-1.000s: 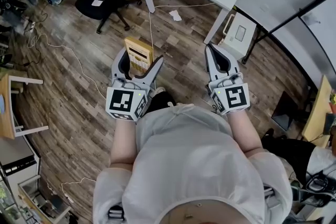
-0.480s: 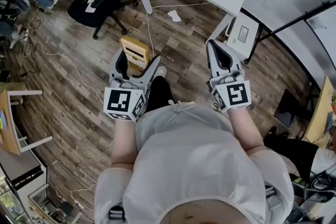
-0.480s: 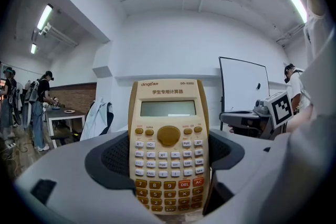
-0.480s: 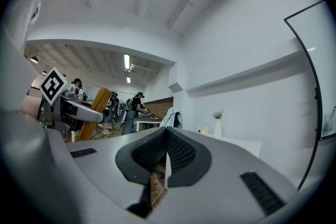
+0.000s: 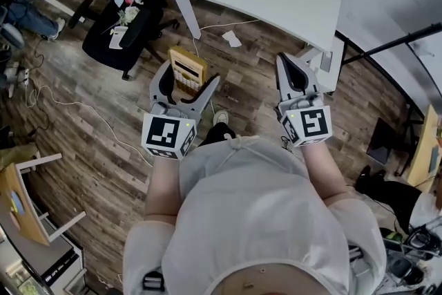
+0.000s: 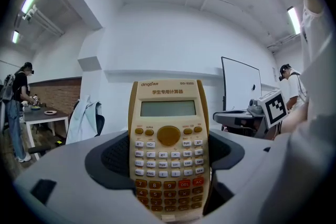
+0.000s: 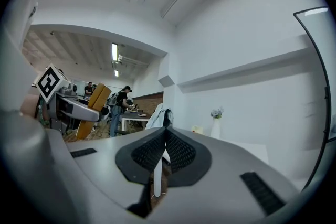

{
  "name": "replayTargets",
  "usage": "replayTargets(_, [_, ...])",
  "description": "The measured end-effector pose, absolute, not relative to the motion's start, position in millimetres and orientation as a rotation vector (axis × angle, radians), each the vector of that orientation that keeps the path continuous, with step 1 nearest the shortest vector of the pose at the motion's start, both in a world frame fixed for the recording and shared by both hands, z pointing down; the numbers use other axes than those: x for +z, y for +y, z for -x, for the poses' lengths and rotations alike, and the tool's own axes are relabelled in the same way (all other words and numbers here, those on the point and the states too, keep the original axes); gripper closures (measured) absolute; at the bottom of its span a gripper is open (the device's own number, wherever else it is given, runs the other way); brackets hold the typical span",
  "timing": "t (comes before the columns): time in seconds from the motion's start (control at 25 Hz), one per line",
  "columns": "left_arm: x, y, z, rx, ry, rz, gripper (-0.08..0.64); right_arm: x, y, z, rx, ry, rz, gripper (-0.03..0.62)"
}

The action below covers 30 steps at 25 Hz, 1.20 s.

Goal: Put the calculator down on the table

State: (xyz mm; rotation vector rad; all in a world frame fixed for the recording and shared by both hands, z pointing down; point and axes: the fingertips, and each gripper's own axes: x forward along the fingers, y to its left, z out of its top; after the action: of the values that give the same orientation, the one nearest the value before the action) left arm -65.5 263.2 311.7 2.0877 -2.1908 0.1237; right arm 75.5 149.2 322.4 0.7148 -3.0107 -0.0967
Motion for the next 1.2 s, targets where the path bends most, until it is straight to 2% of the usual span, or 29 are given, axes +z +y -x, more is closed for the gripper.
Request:
replayTargets(0.2, [315, 216, 132, 0.135, -2.115, -2.147, 0.152, 330, 113, -23, -0.073, -2.956, -0.814, 0.588])
replayTargets(0.4, [331, 168, 170, 0.15, -2.036, -2.164, 0.152, 342, 75, 5, -0.048, -2.904, -0.882, 0.588])
replayTargets(0.8, [367, 69, 187, 0.232, -1.904, -2.216, 0.152, 369, -12, 29, -0.004, -2.869, -0.981, 0.588])
replayTargets(1.2, [391, -85, 206, 0.348, -1.796, -2.246, 0.152, 382, -155, 53, 0.017, -2.819, -1.017, 0.588])
